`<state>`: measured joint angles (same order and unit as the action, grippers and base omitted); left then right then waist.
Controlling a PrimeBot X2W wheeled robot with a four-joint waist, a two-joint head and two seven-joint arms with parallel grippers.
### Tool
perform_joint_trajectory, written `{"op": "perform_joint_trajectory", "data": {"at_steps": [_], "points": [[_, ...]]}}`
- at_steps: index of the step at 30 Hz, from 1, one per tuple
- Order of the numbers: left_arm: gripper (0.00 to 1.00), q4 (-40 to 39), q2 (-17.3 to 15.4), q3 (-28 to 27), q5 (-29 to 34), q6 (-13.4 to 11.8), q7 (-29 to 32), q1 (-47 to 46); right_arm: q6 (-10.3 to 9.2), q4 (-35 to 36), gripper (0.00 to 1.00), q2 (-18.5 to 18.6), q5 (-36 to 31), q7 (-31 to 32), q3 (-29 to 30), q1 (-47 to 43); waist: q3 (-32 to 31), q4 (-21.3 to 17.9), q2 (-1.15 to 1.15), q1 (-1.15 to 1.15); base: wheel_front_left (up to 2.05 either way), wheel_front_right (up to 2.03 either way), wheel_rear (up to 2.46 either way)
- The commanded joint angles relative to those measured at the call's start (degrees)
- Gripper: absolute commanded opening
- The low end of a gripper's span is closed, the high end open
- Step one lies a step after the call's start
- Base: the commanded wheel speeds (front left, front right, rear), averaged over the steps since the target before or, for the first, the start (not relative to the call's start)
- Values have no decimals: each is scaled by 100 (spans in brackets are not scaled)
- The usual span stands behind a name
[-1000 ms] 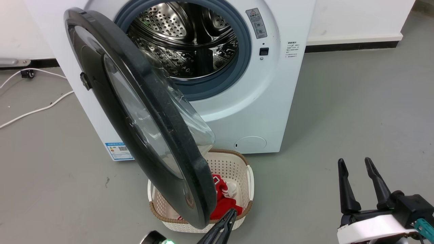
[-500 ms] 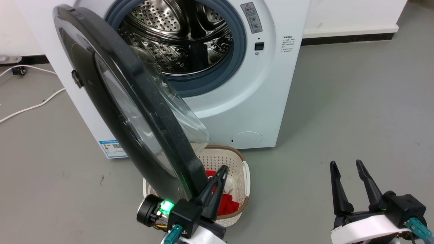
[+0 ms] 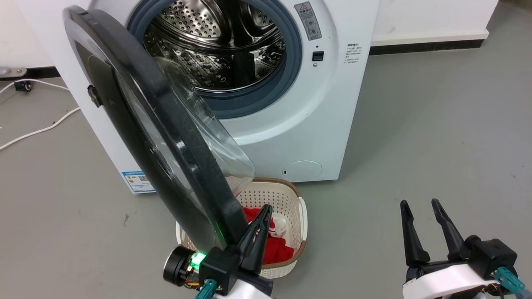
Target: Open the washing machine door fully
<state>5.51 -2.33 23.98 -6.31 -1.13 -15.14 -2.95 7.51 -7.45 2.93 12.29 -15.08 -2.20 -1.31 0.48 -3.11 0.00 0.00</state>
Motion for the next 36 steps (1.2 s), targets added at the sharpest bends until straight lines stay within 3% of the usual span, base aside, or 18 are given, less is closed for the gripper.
{"op": "perform_joint_trajectory", "data": {"at_steps": [1,9,25,36], "points": [[0,13,-106,-187,-29,-118,0,69,-4,-13,100,-11,44,-10,-7,92,-5,14,0,0,0,0,0],[0,-437,-121,-397,40,-229,11,649,-3,-49,100,-11,79,-10,30,-37,-40,374,0,0,0,0,0],[0,-1115,-224,-864,80,-517,7,1487,-3,-30,100,-9,112,-10,74,-125,-57,1800,0,0,0,0,0],[0,-950,-636,-1782,-50,-712,13,1386,-4,-65,100,-8,137,-10,-29,-67,-10,1890,0,0,0,0,0]]}}
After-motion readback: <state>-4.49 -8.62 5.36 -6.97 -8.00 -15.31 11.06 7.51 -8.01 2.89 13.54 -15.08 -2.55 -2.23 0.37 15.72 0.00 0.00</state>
